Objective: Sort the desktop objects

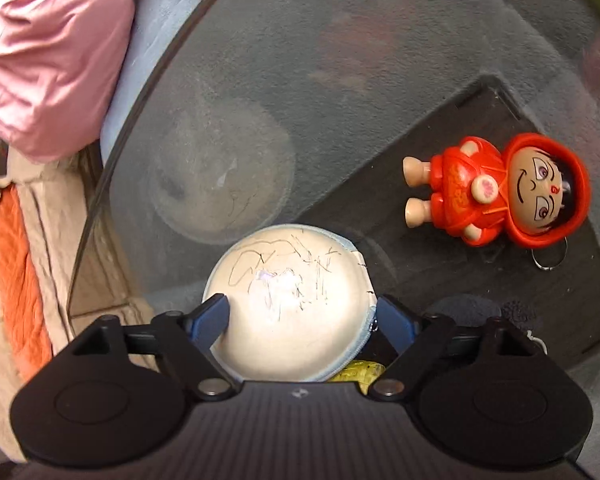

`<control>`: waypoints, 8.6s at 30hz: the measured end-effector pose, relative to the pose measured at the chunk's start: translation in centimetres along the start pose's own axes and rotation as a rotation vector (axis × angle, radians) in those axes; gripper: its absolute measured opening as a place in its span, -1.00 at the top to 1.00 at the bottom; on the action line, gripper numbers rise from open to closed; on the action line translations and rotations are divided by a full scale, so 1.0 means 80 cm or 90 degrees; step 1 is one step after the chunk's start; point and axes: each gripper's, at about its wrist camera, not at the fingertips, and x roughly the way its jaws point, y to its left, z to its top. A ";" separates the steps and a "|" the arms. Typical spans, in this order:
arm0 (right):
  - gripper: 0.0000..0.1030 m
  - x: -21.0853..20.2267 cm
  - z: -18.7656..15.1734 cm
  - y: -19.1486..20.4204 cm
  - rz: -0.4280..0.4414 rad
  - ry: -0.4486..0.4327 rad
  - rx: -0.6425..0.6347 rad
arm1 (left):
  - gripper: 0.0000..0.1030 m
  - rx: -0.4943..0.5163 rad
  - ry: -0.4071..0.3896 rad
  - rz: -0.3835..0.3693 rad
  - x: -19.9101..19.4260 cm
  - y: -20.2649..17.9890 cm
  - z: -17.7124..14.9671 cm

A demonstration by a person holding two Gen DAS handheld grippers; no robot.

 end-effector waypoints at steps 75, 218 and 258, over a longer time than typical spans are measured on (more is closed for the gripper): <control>-0.19 -0.028 -0.105 0.050 -0.434 0.134 -0.613 | -0.97 -0.013 0.031 0.009 0.034 0.010 -0.012; -0.93 -0.233 -0.114 -0.418 0.451 -0.507 0.596 | -0.93 -0.021 0.089 -0.036 0.361 -0.198 0.188; 0.66 -0.273 -0.130 -0.401 0.567 -0.480 0.435 | -1.00 -0.146 0.072 -0.168 0.354 -0.121 0.165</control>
